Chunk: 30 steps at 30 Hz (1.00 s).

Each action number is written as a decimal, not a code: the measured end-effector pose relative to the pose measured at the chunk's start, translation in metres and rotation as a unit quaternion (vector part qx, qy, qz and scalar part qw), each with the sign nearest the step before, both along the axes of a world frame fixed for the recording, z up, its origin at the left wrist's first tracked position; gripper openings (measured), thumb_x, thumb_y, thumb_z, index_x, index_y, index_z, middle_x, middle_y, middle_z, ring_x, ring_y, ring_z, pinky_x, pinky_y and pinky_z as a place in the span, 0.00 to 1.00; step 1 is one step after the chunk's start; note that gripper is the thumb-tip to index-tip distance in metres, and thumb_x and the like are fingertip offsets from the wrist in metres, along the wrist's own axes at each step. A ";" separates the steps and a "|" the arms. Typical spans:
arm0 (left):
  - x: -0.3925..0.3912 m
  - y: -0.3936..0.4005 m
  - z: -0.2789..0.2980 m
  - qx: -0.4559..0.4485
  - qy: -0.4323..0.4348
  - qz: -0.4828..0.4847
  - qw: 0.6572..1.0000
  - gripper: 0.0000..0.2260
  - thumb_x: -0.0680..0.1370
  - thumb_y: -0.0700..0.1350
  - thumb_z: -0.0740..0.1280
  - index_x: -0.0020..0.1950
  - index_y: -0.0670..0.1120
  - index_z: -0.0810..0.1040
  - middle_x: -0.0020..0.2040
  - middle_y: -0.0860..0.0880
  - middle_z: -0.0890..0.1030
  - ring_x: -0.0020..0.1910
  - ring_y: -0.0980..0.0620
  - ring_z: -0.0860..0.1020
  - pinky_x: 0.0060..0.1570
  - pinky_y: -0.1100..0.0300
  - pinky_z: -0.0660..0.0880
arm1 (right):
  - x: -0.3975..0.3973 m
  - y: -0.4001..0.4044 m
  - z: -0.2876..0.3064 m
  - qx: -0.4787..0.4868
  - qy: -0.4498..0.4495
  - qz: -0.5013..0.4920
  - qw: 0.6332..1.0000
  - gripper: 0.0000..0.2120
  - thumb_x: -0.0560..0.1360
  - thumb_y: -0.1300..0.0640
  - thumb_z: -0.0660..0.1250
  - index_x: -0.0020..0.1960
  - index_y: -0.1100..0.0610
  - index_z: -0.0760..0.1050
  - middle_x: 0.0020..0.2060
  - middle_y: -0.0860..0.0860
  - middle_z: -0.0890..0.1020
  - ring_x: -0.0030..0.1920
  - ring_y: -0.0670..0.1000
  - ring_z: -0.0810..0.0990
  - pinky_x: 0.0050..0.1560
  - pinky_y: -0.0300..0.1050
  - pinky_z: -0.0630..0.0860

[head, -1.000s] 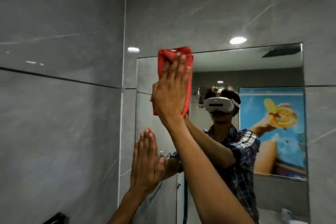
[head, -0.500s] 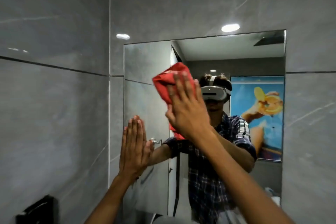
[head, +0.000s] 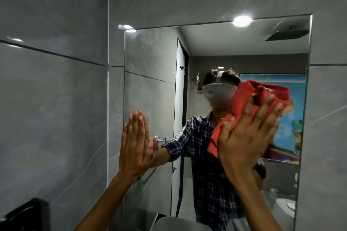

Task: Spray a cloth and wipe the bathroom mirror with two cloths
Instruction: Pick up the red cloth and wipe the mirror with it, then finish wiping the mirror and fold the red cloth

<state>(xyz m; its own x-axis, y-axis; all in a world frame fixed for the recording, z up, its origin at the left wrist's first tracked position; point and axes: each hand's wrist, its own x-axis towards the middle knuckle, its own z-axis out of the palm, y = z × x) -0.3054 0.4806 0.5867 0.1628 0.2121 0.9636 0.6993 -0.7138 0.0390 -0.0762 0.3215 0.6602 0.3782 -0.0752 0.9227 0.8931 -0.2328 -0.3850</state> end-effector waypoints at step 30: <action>0.152 -0.399 -0.220 -0.717 -0.492 -0.387 0.308 0.14 0.79 0.47 0.66 0.59 0.44 0.87 0.52 0.42 0.89 0.48 0.47 0.88 0.46 0.54 0.85 | 0.043 -0.290 -0.287 -0.304 0.250 0.531 0.750 0.31 0.84 0.58 0.58 0.84 0.54 0.51 0.81 0.38 0.61 0.80 0.36 0.60 0.81 0.34 0.56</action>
